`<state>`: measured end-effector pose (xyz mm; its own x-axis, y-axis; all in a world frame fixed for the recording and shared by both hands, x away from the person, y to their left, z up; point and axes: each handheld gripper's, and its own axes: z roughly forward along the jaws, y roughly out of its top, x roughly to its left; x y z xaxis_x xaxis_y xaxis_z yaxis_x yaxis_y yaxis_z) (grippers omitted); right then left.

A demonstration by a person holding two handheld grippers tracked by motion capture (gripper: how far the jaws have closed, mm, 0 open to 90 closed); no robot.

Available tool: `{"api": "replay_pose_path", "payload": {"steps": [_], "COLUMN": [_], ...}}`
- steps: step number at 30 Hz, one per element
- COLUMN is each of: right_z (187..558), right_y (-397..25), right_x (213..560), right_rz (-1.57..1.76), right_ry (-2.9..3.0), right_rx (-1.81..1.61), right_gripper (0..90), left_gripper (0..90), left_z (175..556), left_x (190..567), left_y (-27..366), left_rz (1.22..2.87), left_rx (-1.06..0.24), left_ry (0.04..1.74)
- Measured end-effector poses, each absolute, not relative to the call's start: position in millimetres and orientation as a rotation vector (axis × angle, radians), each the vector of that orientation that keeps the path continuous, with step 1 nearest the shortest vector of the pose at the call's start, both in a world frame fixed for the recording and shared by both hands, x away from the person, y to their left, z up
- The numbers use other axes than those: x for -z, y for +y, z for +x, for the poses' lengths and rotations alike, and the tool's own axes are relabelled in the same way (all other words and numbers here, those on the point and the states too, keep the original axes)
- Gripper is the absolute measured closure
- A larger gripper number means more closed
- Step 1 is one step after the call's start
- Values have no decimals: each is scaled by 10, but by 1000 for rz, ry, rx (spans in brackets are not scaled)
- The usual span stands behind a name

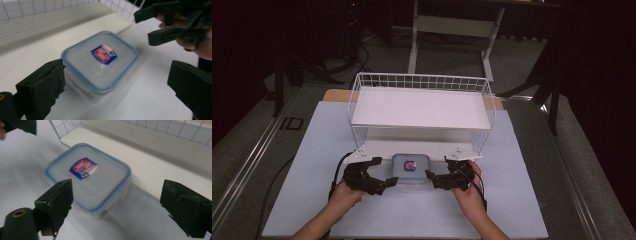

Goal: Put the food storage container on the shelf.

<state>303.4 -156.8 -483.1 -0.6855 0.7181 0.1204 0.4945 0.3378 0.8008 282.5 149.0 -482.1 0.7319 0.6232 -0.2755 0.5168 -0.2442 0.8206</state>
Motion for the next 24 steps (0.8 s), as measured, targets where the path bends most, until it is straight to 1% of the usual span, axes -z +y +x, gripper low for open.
{"api": "replay_pose_path", "payload": {"steps": [4,5,11,12,13,14,15,16,17,21,22,23,24], "right_z": [3079,3089,3172,3189,3230,3264,3264,3276,3290,3351,3351,3366,3396], "right_y": [-1544,-1538,-1536,-1539,-1551,-1568,-1568,-1573,-1584,-1601,-1601,-1599,-1584], "right_x": [4844,4847,4880,4892,4924,4965,4965,4984,5008,5065,5065,5078,5113], "right_rz": [1141,1163,1261,1288,1347,1408,1408,1436,1464,1571,1571,1589,1623], "right_ry": [2351,2335,2334,2337,2346,2356,2356,2355,2359,2375,2375,2380,2393], "right_rx": [-1288,-1288,-1318,-1326,-1336,-1366,-1366,-1360,-1372,-1401,-1401,-1402,-1400], "right_gripper": [104,104,104,105,105,105,105,105,111,136,136,147,152], "left_gripper": [23,23,23,23,24,46,48,48,66,68,96,96,143], "left_z": [2899,2943,3053,3095,3110,3134,3134,3157,3170,3220,3220,3230,3236], "left_x": [4844,4860,4926,4965,4986,5027,5027,5055,5072,5135,5135,5157,5165], "left_y": [1478,1476,1446,1448,1455,1454,1454,1450,1441,1377,1377,1351,1342], "left_rz": [1894,1884,1907,1902,1891,1874,1874,1867,1861,1862,1862,1849,1849], "left_rx": [-94,-67,-45,-13,5,33,33,59,76,123,123,135,138], "left_ry": [914,935,1025,1075,1084,1122,1122,1141,1153,1191,1191,1204,1213]}}
